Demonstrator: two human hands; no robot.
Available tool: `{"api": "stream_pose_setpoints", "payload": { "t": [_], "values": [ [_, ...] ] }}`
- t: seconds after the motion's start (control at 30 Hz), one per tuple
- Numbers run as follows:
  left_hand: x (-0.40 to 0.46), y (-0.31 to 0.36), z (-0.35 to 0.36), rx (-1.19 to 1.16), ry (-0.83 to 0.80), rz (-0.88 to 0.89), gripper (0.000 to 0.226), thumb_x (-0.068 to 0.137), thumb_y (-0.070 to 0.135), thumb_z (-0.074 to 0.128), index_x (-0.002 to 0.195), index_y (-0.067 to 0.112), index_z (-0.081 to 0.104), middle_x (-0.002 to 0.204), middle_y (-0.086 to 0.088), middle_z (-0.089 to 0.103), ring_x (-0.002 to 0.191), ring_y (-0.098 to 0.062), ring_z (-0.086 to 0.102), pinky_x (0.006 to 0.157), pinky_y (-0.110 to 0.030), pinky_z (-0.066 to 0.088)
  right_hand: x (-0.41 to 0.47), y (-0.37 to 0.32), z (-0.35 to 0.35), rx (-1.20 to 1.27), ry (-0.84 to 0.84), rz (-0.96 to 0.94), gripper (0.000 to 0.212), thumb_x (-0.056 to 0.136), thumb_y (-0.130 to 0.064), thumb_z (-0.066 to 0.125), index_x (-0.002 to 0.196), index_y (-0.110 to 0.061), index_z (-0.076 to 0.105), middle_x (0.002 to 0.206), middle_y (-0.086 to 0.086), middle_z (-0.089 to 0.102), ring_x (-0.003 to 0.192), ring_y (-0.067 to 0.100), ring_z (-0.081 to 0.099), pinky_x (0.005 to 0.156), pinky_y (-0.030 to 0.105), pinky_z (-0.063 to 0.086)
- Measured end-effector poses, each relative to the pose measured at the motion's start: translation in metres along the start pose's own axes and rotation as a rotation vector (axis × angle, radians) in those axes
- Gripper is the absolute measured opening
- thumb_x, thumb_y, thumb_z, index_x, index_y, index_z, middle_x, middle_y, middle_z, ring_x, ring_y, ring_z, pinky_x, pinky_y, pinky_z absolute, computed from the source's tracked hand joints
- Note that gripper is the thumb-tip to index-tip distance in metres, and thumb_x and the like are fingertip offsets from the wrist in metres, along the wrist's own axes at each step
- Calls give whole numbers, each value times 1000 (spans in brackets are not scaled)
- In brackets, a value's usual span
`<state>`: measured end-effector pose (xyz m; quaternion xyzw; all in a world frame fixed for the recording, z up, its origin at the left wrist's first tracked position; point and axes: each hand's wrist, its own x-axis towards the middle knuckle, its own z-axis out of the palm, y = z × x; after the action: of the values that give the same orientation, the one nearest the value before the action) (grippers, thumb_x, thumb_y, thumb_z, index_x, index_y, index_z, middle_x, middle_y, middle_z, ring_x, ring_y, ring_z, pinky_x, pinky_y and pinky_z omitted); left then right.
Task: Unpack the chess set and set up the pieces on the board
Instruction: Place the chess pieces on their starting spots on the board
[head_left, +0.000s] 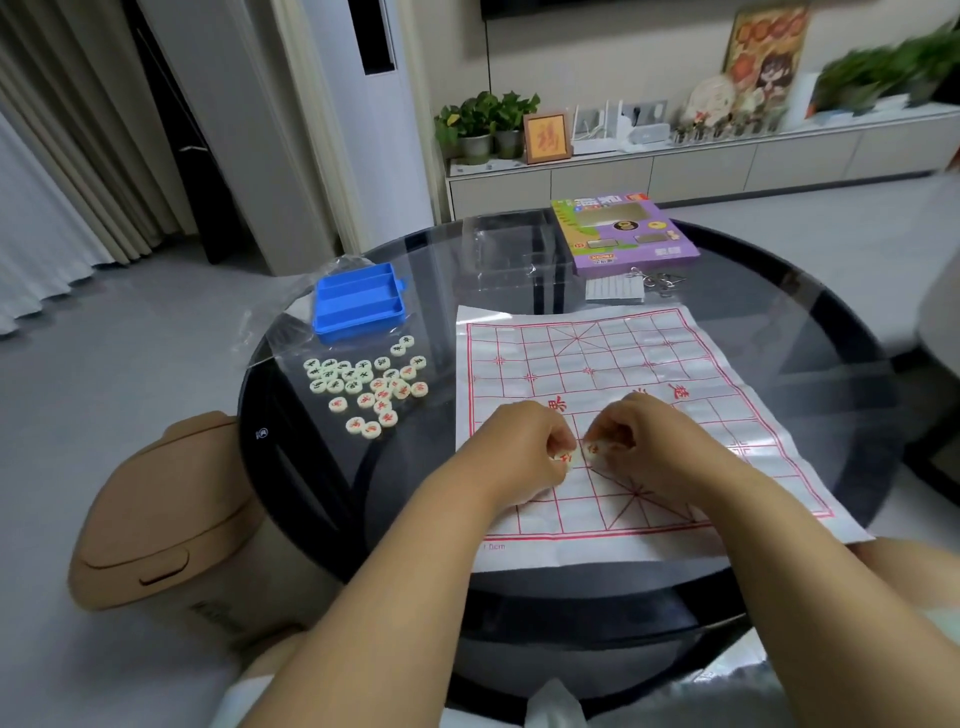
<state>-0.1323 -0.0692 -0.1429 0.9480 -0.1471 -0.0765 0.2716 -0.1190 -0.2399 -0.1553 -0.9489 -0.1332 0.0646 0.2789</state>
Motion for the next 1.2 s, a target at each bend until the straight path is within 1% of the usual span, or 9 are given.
{"api": "stream_pose_setpoints", "payload": {
  "t": [0.17,0.27,0.37,0.57,0.63,0.73,0.83,0.97,1.2],
  "values": [
    [-8,-7,-4,-39,52,5,39,84,25,72,122,22,64,112,7,59,97,-8,56,85,-18,47,-3,1,-7,40,12,41,38,78,-13,73,112,-25,63,107,-4,55,88,7,55,79,21,47],
    [-15,-21,-14,-35,172,-18,37,84,29,71,120,26,63,109,12,56,90,-2,54,74,-8,40,-1,-7,-9,44,45,14,38,79,-13,73,113,-28,62,109,-7,55,91,6,55,75,18,45],
    [-25,-44,-26,-21,330,-87,35,84,28,72,117,23,65,100,12,53,81,1,50,67,-7,35,10,-29,-4,40,60,-69,34,82,-18,71,113,-27,63,109,-8,56,90,5,54,73,17,45],
    [-40,-99,-49,24,595,-318,32,77,24,78,107,16,70,107,1,59,96,-18,57,86,-28,46,47,-92,31,46,39,-186,26,86,-19,67,112,-20,65,107,-6,59,92,12,57,84,27,53],
    [-42,-115,-54,56,604,-375,35,75,25,80,107,15,70,110,-2,58,104,-24,56,93,-34,46,60,-108,45,15,17,-223,27,85,-16,66,112,-19,66,110,0,60,95,16,57,84,28,52],
    [-44,-132,-60,98,543,-413,42,75,27,80,113,15,68,119,-4,57,115,-26,50,98,-31,40,80,-123,62,-25,23,-265,33,82,-14,67,115,-18,64,112,2,58,100,19,56,81,25,45],
    [-43,-141,-60,83,490,-407,46,75,28,80,117,16,66,121,-2,56,117,-24,48,100,-31,40,103,-129,71,-88,40,-295,42,81,-14,68,122,-17,60,123,4,55,113,23,51,93,31,43],
    [-38,-147,-57,63,477,-385,40,75,28,80,112,17,69,112,-1,56,109,-21,52,93,-29,43,132,-136,80,-196,20,-344,42,84,-9,61,125,-19,60,132,5,52,119,27,47,100,37,42],
    [-35,-152,-54,-27,518,-359,18,78,26,78,93,18,72,94,5,55,82,-11,54,72,-20,36,152,-149,79,-307,-124,-308,27,86,-15,62,113,-15,67,116,8,61,104,26,59,91,36,49]
  ]
}}
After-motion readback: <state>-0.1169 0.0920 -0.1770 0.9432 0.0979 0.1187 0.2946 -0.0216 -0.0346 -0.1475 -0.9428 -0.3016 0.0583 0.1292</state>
